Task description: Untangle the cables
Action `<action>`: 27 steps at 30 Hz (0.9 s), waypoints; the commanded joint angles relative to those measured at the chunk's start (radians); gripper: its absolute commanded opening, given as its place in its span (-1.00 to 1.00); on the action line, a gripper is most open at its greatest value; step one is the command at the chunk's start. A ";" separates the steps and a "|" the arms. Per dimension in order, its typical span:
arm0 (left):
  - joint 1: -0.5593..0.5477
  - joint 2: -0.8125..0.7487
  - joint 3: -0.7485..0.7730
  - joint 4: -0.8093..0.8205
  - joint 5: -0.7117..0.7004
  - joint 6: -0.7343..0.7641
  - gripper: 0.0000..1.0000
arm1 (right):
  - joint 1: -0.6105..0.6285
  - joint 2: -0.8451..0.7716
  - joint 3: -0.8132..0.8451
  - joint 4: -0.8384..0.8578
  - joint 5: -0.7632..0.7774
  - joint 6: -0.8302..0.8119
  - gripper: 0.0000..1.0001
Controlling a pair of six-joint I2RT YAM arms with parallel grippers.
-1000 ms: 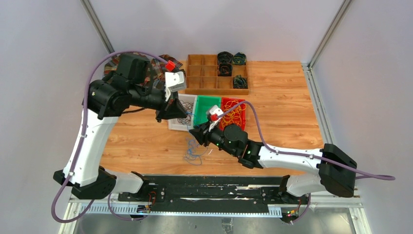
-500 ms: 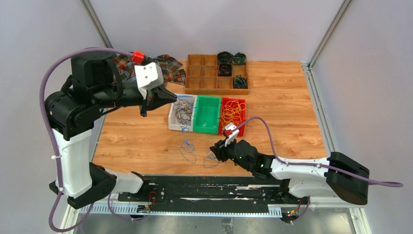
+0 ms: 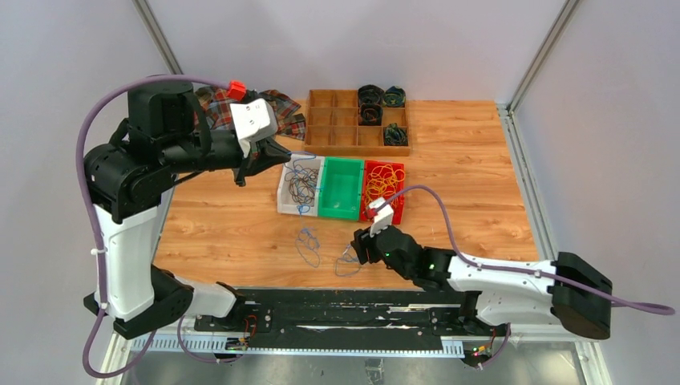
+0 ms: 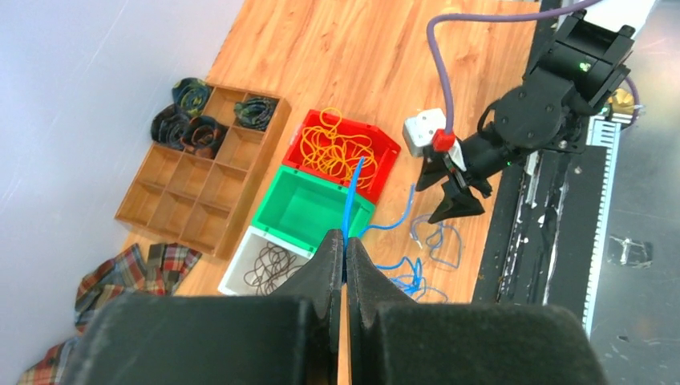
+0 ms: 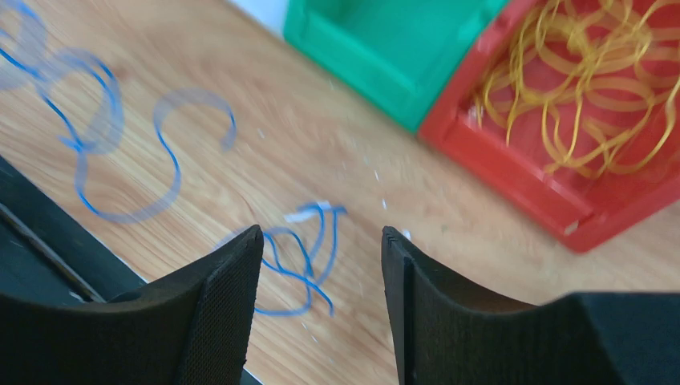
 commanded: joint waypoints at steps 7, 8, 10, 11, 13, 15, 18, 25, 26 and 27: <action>-0.008 -0.063 -0.061 -0.007 -0.074 0.054 -0.99 | 0.004 0.310 0.081 -0.154 -0.067 0.018 -0.05; -0.007 -0.066 -0.063 -0.007 -0.074 0.056 -0.99 | 0.003 0.316 0.095 -0.153 -0.070 0.005 -0.21; -0.008 -0.073 -0.068 -0.007 -0.074 0.060 -0.99 | 0.003 0.283 0.124 -0.154 -0.075 -0.034 -0.57; -0.008 -0.077 -0.071 -0.008 -0.076 0.063 -0.99 | 0.003 0.255 0.140 -0.160 -0.065 -0.054 -0.76; -0.008 -0.084 -0.080 -0.006 -0.083 0.072 -0.99 | -0.004 0.184 0.175 -0.177 -0.047 -0.094 -0.98; -0.008 -0.094 -0.096 -0.006 -0.088 0.084 -0.99 | -0.016 0.127 0.211 -0.180 -0.049 -0.142 -0.99; -0.007 -0.106 -0.111 -0.006 -0.087 0.093 -0.99 | -0.044 0.078 0.271 -0.182 -0.063 -0.200 -0.99; -0.008 -0.127 -0.134 -0.008 -0.069 0.101 -0.99 | -0.164 0.129 0.454 -0.191 -0.120 -0.302 -0.99; -0.008 -0.132 -0.138 -0.008 -0.070 0.104 -0.99 | -0.185 0.145 0.480 -0.190 -0.131 -0.308 -0.99; -0.008 -0.136 -0.143 -0.008 -0.072 0.107 -0.99 | -0.207 0.164 0.504 -0.190 -0.141 -0.314 -0.99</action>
